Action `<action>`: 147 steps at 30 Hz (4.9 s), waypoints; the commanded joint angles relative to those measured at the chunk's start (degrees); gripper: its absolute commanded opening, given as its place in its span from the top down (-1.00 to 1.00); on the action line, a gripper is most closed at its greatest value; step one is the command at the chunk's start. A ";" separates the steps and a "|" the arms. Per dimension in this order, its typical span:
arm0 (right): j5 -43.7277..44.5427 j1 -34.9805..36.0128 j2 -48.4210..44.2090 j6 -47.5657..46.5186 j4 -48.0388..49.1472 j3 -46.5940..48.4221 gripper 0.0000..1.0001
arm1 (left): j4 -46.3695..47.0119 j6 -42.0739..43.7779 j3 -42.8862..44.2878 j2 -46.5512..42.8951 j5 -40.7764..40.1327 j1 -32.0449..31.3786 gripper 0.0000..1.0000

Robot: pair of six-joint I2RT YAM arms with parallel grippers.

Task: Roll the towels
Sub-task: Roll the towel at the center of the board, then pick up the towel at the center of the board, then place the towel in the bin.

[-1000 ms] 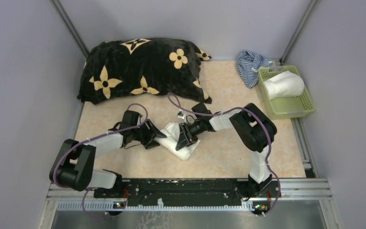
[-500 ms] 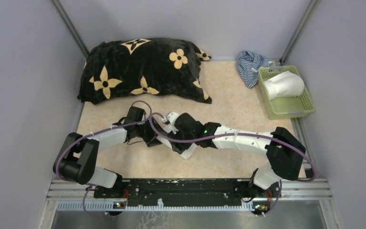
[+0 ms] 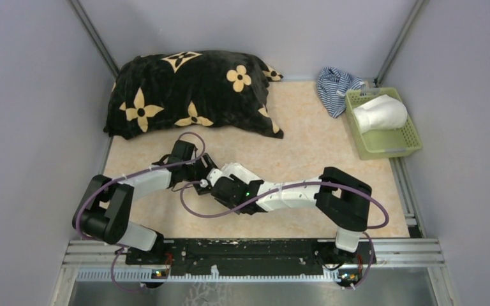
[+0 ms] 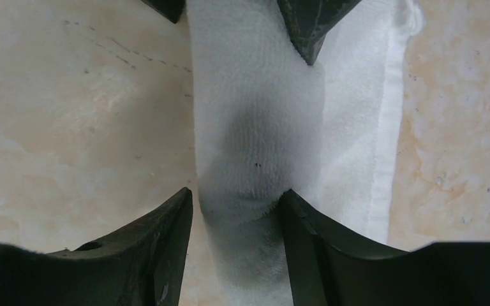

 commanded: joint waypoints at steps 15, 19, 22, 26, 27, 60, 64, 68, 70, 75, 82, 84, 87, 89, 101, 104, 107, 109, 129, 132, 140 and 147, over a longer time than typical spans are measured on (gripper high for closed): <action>-53.36 -19.16 1.78 4.99 -0.77 -2.90 0.88 | -9.05 9.28 -0.08 -13.75 -3.73 1.08 -0.76; -64.74 -23.65 4.76 8.85 2.42 -3.26 0.87 | -4.59 5.60 -4.44 -16.54 -1.02 1.09 -0.76; -70.59 -26.94 6.11 13.44 7.10 -5.17 0.87 | -0.07 2.68 -7.42 -16.02 1.91 1.13 -0.73; -73.85 -30.37 8.40 17.55 10.62 -7.25 0.85 | 4.20 2.15 -7.71 -11.62 4.06 1.08 -0.65; -73.97 -30.69 9.12 17.86 10.69 -7.55 0.83 | 5.10 2.24 -7.67 -10.30 4.23 1.05 -0.64; -0.63 -2.79 5.27 -6.59 -9.03 11.19 -0.33 | 1.93 1.31 -3.67 10.49 2.45 0.92 -0.38; -1.64 -2.79 8.33 -7.64 -8.89 9.75 -0.33 | 1.03 2.38 -2.50 10.92 2.01 0.91 -0.41; -2.03 -3.04 10.64 -7.74 -8.34 8.03 -0.31 | 0.37 3.80 -0.89 11.30 1.53 0.91 -0.43; -2.87 -4.05 11.22 -6.91 -8.02 7.14 -0.30 | -0.03 4.50 -0.07 11.60 1.18 0.91 -0.43; -6.77 -7.48 10.94 -6.07 -7.35 4.69 -0.17 | -0.47 6.12 1.57 12.93 0.51 0.91 -0.43; -11.50 -8.51 12.16 -6.19 -9.03 4.05 0.20 | -2.13 9.38 6.11 15.72 2.27 0.93 -0.43; -12.30 -8.79 11.80 -5.09 -9.12 3.64 0.35 | -2.24 9.76 7.26 15.39 2.30 0.93 -0.44; -14.96 -9.65 9.67 -2.65 -9.44 3.24 0.55 | -2.74 10.74 8.88 14.08 0.98 0.97 -0.48; -15.27 -10.10 7.89 -1.30 -10.02 2.94 0.67 | -3.83 12.25 11.01 13.11 0.09 1.29 -0.51; -14.90 -18.08 -4.68 8.95 -17.76 3.26 1.00 | -12.95 24.27 21.19 0.69 -12.53 7.66 -0.73; -16.97 -22.78 -9.71 11.88 -18.78 3.61 1.00 | -14.50 27.88 20.38 -4.39 -18.19 9.23 -0.84; -17.77 -28.92 -13.47 15.51 -21.74 5.17 1.00 | -15.03 32.26 18.53 -10.83 -23.47 10.36 -0.94; -18.12 -33.69 -15.23 18.16 -24.23 6.89 1.00 | -14.74 34.89 16.80 -15.46 -26.78 10.55 -0.99; 7.37 -77.66 0.09 38.88 -50.32 38.88 1.00 | -6.51 40.78 3.78 -29.14 -31.91 10.61 -0.98; 11.95 -82.08 6.17 43.80 -54.71 44.23 1.00 | -6.61 40.63 3.82 -27.83 -32.18 10.64 -0.99; 15.88 -88.97 16.85 48.51 -54.90 52.45 1.00 | -7.58 40.95 4.47 -24.34 -32.93 10.66 -0.98; 14.18 -90.94 23.07 48.81 -51.35 56.36 1.00 | -7.92 40.97 4.73 -21.86 -33.60 10.66 -0.98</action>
